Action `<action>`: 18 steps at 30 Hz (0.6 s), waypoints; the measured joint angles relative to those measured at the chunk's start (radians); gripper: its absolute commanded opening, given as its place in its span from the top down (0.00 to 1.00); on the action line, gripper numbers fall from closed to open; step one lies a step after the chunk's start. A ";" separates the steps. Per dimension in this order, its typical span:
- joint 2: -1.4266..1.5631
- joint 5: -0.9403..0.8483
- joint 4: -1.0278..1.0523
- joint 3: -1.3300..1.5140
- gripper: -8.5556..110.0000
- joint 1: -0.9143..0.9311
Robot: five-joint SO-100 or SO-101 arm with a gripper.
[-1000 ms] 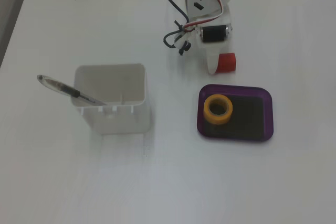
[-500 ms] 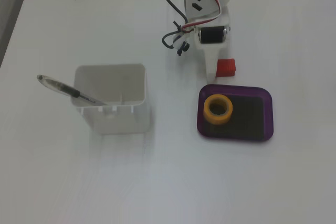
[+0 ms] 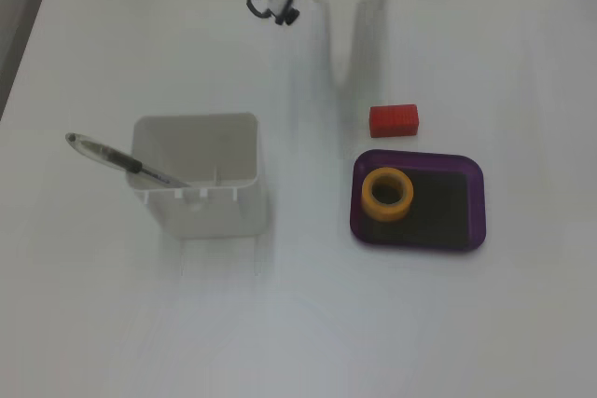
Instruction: Remove the cube from the box.
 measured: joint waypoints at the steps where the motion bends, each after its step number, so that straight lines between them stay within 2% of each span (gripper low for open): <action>1: 0.077 0.000 0.000 0.049 0.74 0.003; 11: 0.879 -0.002 0.064 0.586 0.74 -0.003; 18: 0.891 0.037 0.146 0.644 0.74 -0.005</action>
